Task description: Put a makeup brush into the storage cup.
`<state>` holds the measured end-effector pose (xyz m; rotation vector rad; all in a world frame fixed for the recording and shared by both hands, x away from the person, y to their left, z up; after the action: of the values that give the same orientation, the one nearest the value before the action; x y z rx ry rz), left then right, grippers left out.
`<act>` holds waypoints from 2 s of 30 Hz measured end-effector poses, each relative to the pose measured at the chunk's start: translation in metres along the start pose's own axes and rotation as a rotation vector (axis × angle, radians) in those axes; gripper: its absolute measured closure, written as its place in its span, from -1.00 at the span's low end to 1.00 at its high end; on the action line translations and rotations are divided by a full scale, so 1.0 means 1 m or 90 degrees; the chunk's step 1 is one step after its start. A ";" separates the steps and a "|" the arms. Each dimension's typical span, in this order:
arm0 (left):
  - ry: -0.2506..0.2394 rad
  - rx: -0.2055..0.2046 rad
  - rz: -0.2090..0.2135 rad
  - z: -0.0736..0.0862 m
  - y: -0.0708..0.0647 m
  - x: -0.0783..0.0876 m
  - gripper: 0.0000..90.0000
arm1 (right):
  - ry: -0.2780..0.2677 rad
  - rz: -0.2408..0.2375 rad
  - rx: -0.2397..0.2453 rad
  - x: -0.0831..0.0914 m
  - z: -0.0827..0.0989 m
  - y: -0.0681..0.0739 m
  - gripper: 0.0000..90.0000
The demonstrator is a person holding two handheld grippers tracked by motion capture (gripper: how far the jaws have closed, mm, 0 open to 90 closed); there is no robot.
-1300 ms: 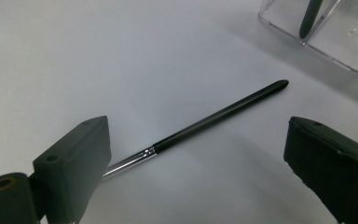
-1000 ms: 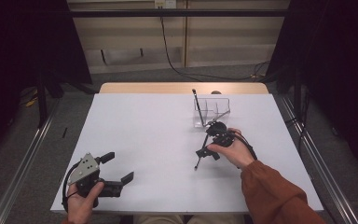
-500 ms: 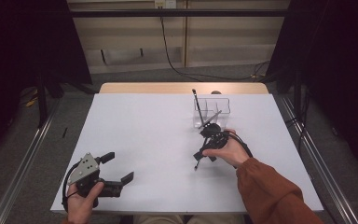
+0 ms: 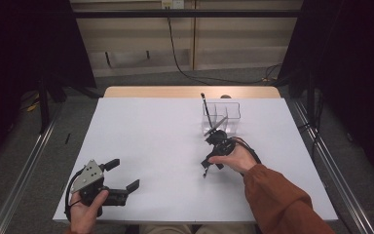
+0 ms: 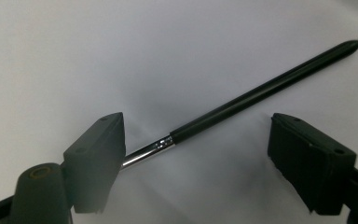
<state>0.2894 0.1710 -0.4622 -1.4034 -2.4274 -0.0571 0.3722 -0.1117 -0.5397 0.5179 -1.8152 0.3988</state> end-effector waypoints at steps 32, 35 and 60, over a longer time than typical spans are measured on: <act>-0.003 0.004 -0.003 0.000 0.001 0.000 -0.95 | 0.033 0.069 0.059 0.000 0.002 -0.001 0.10; -0.003 0.003 -0.002 0.000 0.001 0.000 -0.95 | 0.037 0.067 0.058 0.002 0.003 -0.003 0.40; 0.000 0.012 -0.006 0.002 0.003 0.000 -0.95 | 0.032 0.044 0.054 0.004 0.006 -0.007 0.88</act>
<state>0.2915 0.1729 -0.4641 -1.3835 -2.4287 -0.0366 0.3701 -0.1207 -0.5370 0.5011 -1.7773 0.5338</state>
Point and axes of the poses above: each handheld gripper's, and its own axes: x roughly backward along the jaws, z roughly out of its underside, y roughly to its left, the point moved 9 cm from there along -x, roughly forward along the jaws, and after that the axes turned 10 degrees about z, right-handed, at the moved point
